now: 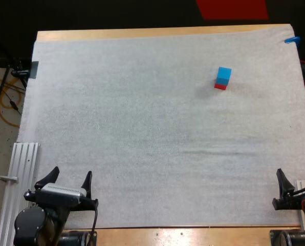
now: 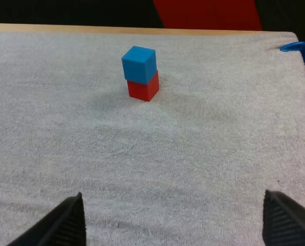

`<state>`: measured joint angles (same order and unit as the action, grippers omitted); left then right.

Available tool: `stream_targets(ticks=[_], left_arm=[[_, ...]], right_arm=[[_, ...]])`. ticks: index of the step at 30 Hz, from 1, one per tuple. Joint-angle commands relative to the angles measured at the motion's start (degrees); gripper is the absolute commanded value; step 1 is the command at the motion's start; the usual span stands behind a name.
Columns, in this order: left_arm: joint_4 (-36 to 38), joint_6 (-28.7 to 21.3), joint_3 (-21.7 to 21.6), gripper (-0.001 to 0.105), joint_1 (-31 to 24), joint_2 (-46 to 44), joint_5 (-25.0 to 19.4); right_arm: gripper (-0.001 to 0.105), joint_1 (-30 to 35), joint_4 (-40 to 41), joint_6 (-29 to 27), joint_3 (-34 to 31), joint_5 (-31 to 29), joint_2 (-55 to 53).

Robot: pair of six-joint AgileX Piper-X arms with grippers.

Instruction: Stack red cube on blue cube

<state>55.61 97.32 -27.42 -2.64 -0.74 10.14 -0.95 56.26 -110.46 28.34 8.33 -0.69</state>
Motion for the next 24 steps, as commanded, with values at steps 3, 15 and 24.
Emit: stream_targets(ticks=[3,15,24], left_arm=[[-0.39,0.15,-0.45,0.075,-0.05,-7.80,0.04],[-0.39,0.15,-0.62,0.075,-0.05,-7.80,0.49],[0.21,0.15,-9.70,0.075,2.19,0.23,2.67]], right_arm=[[0.069,-0.04,-0.37,0.20,0.16,0.58,-2.26],[0.069,-0.04,-0.37,1.23,0.16,0.58,-1.57],[0.069,-0.04,-0.31,2.02,7.59,4.49,9.29]])
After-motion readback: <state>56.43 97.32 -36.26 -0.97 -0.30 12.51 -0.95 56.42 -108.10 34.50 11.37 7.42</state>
